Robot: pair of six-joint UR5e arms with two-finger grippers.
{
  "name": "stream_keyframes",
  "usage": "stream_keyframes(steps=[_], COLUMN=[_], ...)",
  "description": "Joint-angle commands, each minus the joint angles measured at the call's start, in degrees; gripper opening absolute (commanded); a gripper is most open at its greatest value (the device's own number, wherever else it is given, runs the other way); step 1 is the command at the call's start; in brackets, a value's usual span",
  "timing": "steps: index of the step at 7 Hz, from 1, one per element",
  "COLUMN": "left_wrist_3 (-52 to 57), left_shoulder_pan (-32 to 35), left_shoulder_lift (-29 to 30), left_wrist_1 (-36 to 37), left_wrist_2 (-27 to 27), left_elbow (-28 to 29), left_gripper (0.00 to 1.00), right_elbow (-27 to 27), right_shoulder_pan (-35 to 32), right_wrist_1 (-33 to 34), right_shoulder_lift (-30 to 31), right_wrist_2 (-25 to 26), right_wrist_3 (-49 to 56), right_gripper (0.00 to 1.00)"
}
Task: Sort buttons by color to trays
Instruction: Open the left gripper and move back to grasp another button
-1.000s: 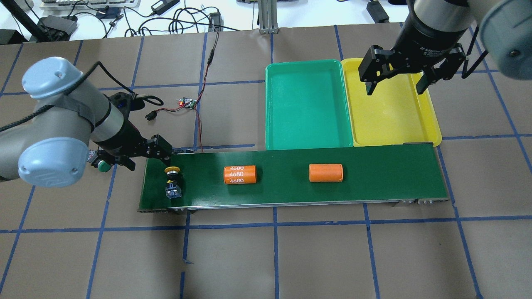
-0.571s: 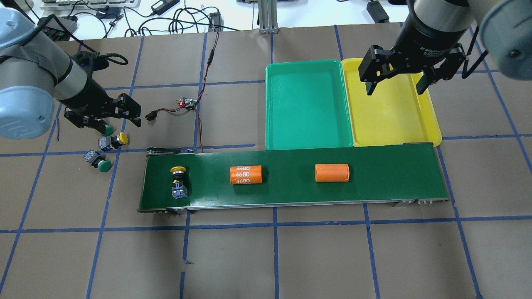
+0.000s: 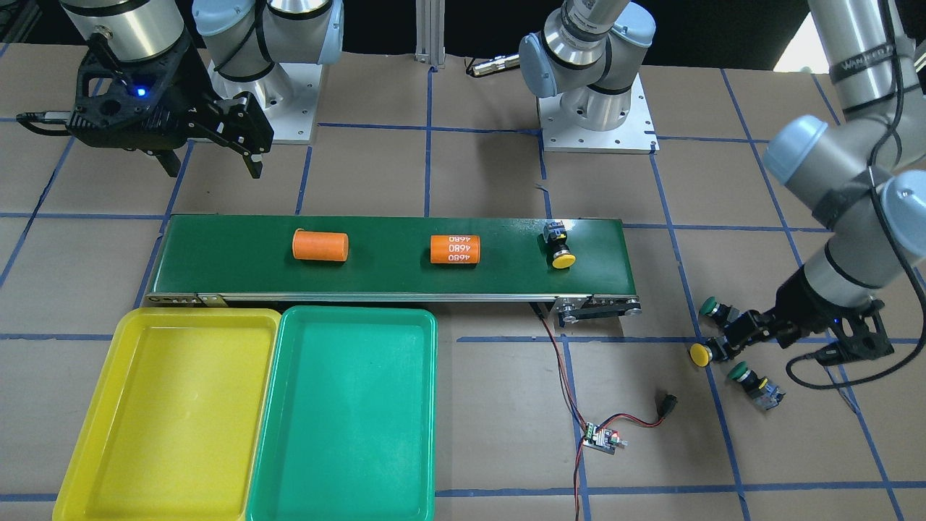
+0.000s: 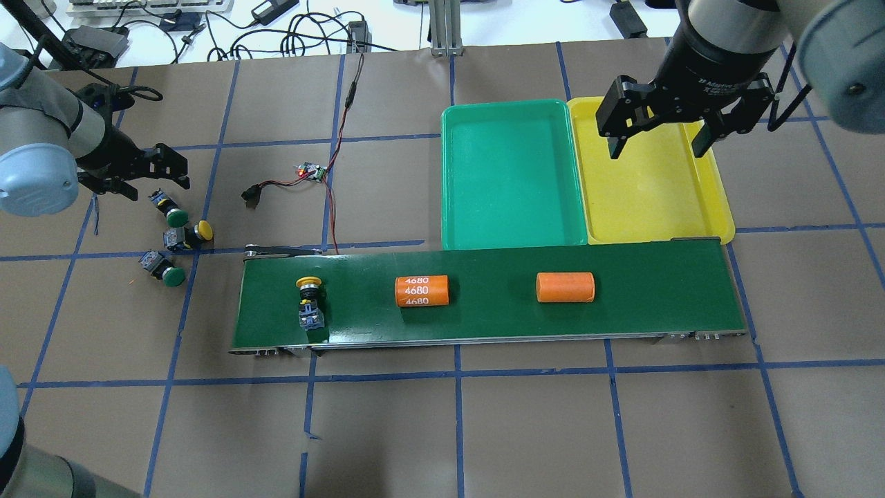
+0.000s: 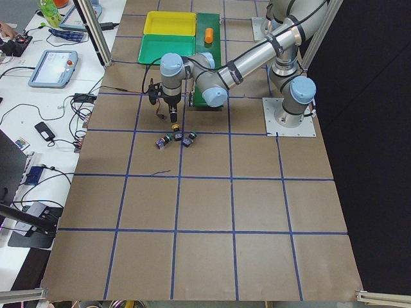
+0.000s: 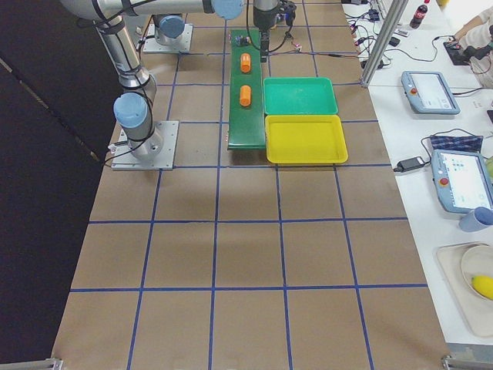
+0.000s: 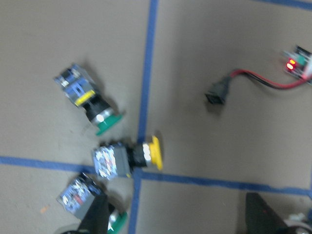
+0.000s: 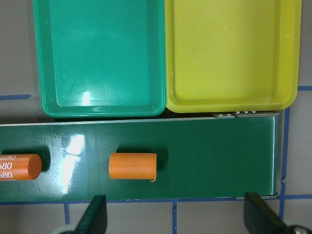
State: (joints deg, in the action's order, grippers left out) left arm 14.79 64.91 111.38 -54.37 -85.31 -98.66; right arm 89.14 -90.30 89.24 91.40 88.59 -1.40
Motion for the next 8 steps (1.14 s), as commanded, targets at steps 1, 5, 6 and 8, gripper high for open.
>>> stream_keyframes(steps=[1, 5, 6, 8], left_wrist_3=[-1.60, -1.95, -2.91, -3.64], left_shoulder_pan=[-0.22, -2.95, -2.95, -2.95], left_shoulder_lift=[7.34, 12.01, 12.81, 12.90], left_wrist_1=[1.55, 3.13, 3.22, 3.22], left_wrist_2=[-0.20, -2.74, -2.84, -2.67], left_elbow=[5.74, 5.33, 6.19, 5.94], left_gripper=[1.00, 1.00, 0.83, 0.00], right_elbow=[0.15, 0.68, 0.68, 0.24], right_shoulder_pan=[0.04, -0.22, -0.14, -0.14], right_wrist_1=[-0.12, 0.32, -0.03, -0.56], right_shoulder_lift=[0.09, 0.62, 0.53, 1.84], right_wrist_2=[0.17, 0.27, 0.61, 1.14], right_wrist_3=[0.00, -0.44, -0.01, 0.17], right_gripper=[1.00, 1.00, 1.00, 1.00])
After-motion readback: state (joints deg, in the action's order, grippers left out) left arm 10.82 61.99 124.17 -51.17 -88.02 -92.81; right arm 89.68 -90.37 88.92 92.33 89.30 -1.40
